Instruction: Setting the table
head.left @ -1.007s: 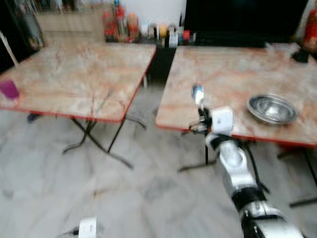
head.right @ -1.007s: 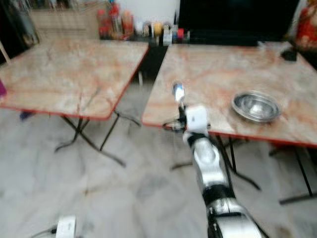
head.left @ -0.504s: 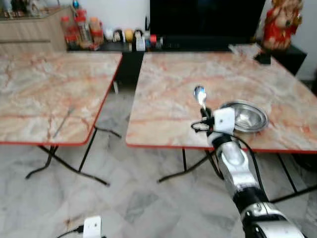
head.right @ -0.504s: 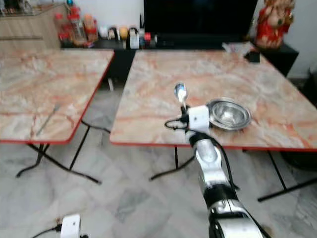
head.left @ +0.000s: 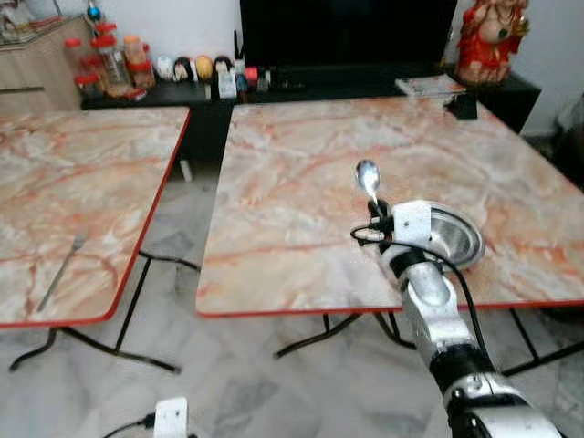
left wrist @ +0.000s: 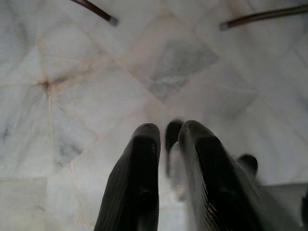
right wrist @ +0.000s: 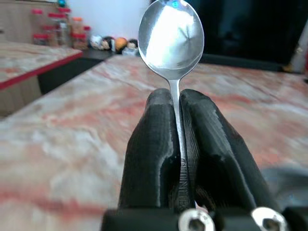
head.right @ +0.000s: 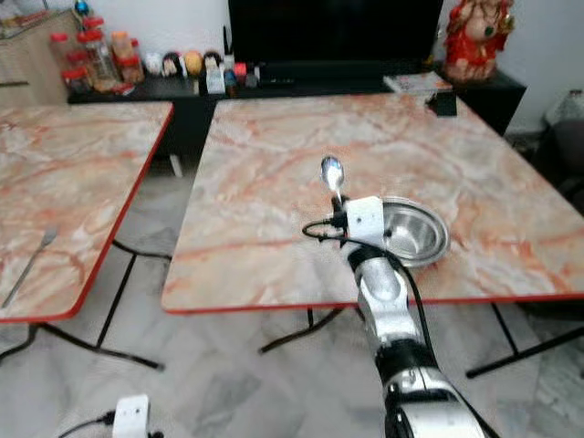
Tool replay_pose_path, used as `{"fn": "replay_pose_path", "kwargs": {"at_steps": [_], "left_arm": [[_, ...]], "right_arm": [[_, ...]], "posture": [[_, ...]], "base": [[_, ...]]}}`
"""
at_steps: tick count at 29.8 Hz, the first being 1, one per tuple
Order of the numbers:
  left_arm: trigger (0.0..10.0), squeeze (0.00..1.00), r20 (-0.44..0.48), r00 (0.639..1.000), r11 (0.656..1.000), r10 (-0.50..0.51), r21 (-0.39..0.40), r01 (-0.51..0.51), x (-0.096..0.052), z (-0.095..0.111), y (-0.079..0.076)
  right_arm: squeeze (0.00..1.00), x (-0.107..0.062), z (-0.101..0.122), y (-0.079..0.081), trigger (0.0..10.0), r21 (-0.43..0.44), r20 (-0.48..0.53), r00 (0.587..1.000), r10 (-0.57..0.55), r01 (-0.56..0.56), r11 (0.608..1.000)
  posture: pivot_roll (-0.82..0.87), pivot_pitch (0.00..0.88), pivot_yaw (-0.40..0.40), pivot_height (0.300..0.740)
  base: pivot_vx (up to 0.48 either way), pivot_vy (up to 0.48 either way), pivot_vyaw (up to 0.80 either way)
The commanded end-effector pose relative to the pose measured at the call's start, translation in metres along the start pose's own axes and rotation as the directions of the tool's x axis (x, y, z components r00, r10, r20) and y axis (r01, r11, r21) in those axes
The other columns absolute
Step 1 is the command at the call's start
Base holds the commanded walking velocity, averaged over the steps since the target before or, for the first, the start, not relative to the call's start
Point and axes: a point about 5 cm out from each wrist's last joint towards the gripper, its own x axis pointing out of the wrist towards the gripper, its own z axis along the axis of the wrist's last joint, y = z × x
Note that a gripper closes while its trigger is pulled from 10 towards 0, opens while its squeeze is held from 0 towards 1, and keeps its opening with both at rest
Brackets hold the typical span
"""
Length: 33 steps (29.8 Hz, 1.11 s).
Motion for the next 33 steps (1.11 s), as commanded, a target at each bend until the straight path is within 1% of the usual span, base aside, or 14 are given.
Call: {"fn": "replay_pose_path", "kwargs": {"at_steps": [1, 6, 14, 33], "left_arm": [[10.0, 0.0, -0.005, 1.0, 1.0, 0.016, -0.004, -0.016, -0.0007, -0.0018, 0.0072], [10.0, 0.0, 0.001, 1.0, 1.0, 0.008, -0.008, -0.008, -0.0009, -0.0022, 0.006], [10.0, 0.0, -0.004, 1.0, 1.0, 0.013, 0.016, -0.013, -0.0004, -0.0009, 0.0062], [10.0, 0.0, -0.002, 1.0, 1.0, 0.02, 0.01, -0.02, 0.0004, 0.0022, 0.0084]], "right_arm": [[0.0, 0.0042, 0.0062, 0.0086, 10.0, -0.002, 0.024, 0.999, 0.027, -0.027, 1.0], [0.0, 0.0033, 0.005, 0.0078, 10.0, -0.003, 0.022, 0.999, 0.028, -0.028, 1.0], [0.0, 0.0049, 0.0061, 0.0088, 10.0, -0.006, 0.02, 0.999, 0.033, -0.033, 0.999], [0.0, 0.0032, 0.0045, 0.0046, 10.0, -0.004, 0.011, 1.0, 0.02, -0.019, 1.0]], "posture": [[-0.05, 0.0, 0.004, 0.74], [-0.05, 0.0, 0.004, 0.74], [-0.05, 0.0, 0.003, 0.74], [-0.05, 0.0, 0.006, 0.74]], "base": [[0.0, 0.0, 0.0], [0.0, 0.0, 0.0], [0.0, 0.0, 0.0], [0.0, -0.292, 0.0]]}}
